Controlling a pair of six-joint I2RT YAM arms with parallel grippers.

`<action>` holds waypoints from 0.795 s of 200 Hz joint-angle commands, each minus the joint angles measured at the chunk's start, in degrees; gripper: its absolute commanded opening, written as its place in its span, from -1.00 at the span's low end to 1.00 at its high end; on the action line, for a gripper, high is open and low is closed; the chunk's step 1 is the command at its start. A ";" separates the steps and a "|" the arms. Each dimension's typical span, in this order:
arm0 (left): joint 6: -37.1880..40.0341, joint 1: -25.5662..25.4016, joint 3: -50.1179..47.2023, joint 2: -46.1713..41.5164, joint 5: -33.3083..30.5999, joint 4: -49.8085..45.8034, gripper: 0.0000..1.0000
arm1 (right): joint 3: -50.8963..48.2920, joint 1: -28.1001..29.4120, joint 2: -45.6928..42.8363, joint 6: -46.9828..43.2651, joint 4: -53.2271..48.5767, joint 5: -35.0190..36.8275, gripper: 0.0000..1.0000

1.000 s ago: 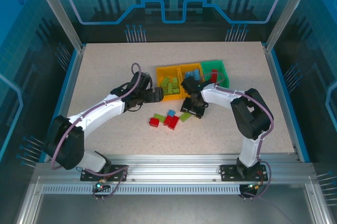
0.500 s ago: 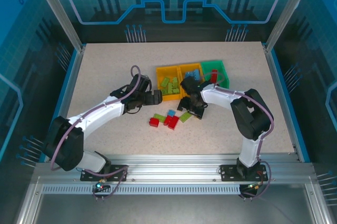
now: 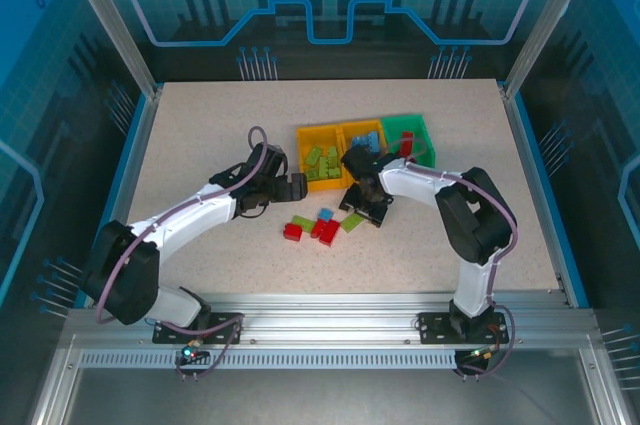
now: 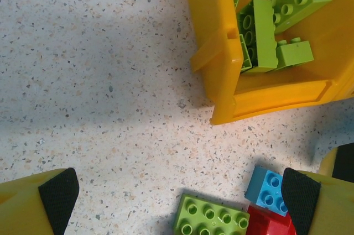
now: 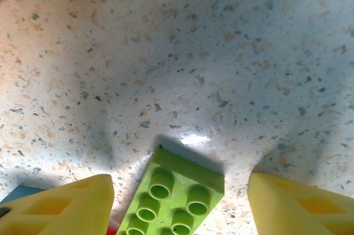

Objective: Sort the legos into containers by color

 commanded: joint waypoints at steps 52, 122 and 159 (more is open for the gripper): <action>-0.55 0.45 -2.10 -2.45 -1.02 0.66 0.97 | 2.91 0.89 4.73 0.25 -9.61 -8.39 0.10; -0.80 1.07 -3.62 -3.39 -1.09 1.12 0.97 | 0.55 -1.94 3.09 -4.08 -9.41 -5.31 -0.22; -1.17 1.08 -3.69 -3.60 -1.13 0.66 0.97 | 4.77 -1.33 -1.11 -7.84 -11.05 -1.55 -0.24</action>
